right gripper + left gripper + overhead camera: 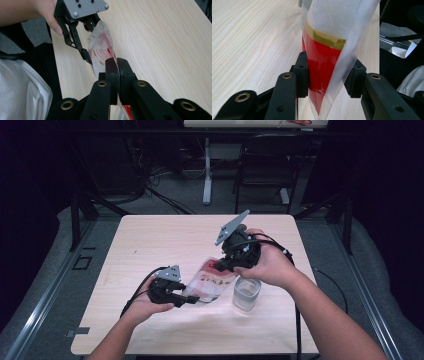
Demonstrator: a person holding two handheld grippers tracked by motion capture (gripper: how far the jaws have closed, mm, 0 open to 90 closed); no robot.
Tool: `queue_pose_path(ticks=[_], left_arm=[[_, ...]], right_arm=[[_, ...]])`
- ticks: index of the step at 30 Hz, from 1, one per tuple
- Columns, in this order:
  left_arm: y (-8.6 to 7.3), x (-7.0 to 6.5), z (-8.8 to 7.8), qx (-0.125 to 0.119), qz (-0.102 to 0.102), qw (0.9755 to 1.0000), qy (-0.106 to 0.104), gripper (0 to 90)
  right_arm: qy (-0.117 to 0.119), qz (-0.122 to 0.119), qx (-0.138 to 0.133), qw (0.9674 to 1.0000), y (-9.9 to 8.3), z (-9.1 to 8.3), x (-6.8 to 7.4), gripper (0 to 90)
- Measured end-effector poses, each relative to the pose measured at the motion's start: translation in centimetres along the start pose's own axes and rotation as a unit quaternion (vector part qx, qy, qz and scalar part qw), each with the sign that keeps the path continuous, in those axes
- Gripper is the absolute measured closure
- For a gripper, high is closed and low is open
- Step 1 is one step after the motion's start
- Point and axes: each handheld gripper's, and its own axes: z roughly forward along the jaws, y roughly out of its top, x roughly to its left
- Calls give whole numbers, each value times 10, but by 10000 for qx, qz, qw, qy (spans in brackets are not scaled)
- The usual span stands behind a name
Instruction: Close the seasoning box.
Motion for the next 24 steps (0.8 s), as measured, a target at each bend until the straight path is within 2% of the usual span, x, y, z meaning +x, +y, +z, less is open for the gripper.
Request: queue_pose_path(ticks=[11, 14, 16, 17, 19, 20, 24], left_arm=[[1, 0, -2, 185, -27, 9997, 153, 620], [2, 1, -1, 196, -38, 9997, 122, 621], [4, 2, -1, 265, 3, 9994, 222, 622], [4, 2, -1, 241, -10, 9996, 162, 622], [5, 1, -1, 295, -17, 9993, 235, 623], [5, 2, 0, 272, -34, 9995, 161, 623], [5, 1, 0, 326, -77, 9993, 147, 623]], right_arm=[[41, 78, -206, 9998, -15, 4, -7, 885], [65, 150, -314, 9994, -19, 5, -9, 886], [65, 143, -321, 9994, -22, 5, -10, 886], [46, 169, -336, 9993, -23, 5, -10, 886], [32, 180, -371, 9991, -25, 5, -12, 885], [33, 179, -383, 9991, -26, 5, -12, 885], [30, 209, -431, 9988, -29, 6, -13, 882]])
